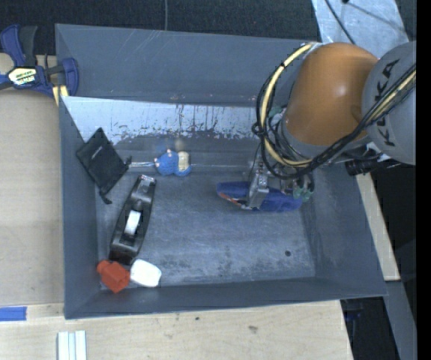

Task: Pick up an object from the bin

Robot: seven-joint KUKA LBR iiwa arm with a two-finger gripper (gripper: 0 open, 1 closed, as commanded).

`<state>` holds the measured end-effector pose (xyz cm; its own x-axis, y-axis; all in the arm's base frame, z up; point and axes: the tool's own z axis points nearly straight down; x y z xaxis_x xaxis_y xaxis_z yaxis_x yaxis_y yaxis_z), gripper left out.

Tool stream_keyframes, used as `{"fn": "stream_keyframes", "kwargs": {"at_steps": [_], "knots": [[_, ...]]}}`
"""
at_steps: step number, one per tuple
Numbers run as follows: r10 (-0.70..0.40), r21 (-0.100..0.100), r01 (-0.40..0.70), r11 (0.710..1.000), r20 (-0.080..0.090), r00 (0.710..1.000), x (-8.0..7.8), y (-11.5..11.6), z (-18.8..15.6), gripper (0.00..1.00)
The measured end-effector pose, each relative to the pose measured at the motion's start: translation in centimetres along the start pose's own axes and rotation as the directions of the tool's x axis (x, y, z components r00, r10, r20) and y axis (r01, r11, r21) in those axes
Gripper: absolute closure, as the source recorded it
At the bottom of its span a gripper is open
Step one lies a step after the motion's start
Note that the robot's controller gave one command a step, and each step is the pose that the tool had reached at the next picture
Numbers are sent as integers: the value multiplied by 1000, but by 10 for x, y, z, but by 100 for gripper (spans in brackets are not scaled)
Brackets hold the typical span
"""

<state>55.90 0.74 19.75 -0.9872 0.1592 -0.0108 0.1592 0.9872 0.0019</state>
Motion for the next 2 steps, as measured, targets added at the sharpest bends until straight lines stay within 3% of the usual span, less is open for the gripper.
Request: {"fn": "stream_keyframes", "kwargs": {"at_steps": [1,2], "knots": [[72,4,-72,997,3,997,-14,-76,-103,100],[-180,1,180,984,-9,984,24,-89,-102,100]]}}
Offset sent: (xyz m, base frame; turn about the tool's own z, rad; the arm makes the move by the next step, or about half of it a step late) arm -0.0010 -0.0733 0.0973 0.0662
